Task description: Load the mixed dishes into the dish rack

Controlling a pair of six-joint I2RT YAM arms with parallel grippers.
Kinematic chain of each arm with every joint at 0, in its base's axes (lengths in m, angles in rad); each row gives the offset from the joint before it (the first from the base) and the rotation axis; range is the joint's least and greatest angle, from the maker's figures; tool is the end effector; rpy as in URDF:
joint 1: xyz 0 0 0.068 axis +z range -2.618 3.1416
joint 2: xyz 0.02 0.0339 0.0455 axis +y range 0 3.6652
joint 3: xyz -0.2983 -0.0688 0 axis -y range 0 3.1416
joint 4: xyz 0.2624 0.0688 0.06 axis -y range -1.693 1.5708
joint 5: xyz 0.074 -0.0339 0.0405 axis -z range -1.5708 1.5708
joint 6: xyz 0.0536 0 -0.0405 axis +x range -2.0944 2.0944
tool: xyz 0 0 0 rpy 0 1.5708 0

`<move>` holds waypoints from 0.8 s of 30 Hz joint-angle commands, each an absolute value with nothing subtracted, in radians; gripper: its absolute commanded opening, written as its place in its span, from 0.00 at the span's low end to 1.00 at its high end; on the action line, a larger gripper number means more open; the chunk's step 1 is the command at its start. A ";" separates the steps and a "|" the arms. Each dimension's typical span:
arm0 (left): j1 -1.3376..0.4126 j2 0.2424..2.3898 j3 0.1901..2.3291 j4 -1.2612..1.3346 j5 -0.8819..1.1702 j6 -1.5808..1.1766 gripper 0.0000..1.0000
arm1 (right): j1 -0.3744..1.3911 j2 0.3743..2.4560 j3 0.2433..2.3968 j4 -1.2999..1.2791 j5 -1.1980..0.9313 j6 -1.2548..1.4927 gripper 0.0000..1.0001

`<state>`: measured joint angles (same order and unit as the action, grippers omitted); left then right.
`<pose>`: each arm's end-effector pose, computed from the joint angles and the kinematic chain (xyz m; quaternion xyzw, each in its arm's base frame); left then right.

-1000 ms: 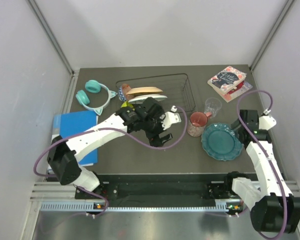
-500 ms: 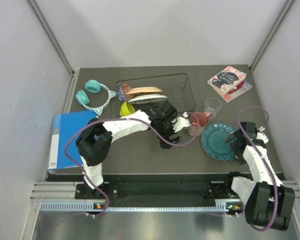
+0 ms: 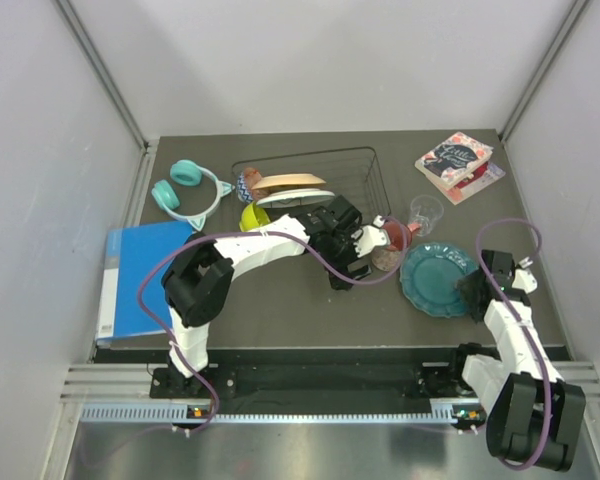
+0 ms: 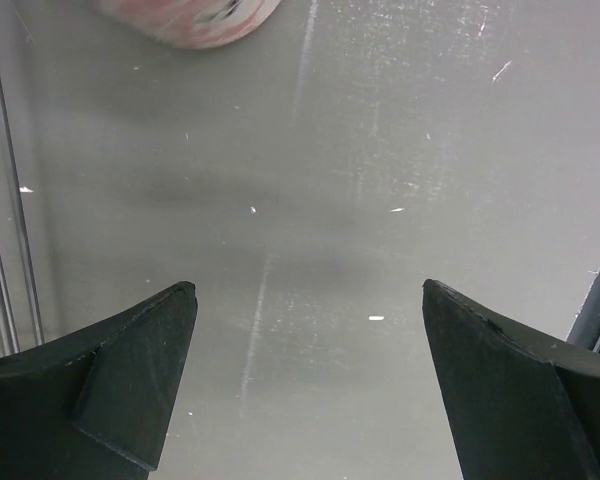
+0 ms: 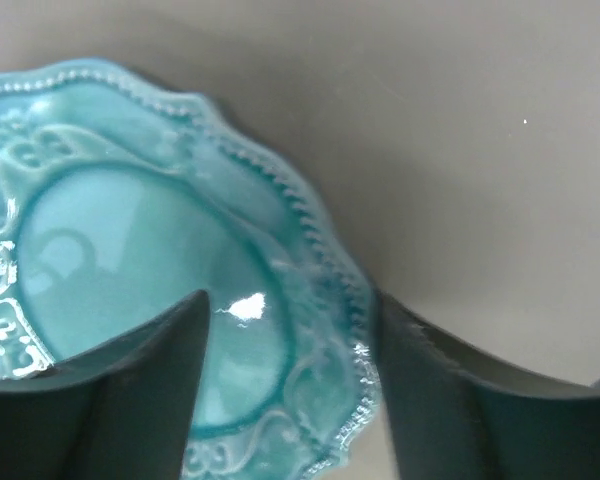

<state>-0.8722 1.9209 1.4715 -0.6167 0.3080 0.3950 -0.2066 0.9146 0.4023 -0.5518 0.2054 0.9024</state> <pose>0.2739 -0.3514 0.2243 0.5974 0.7485 -0.2026 0.2046 0.1519 -0.0430 0.1629 0.5289 0.8052 -0.0083 0.2682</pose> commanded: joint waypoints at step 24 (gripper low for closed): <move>-0.825 1.807 1.397 -0.597 0.275 0.462 0.99 | -0.184 0.824 0.489 -0.621 0.155 0.845 0.00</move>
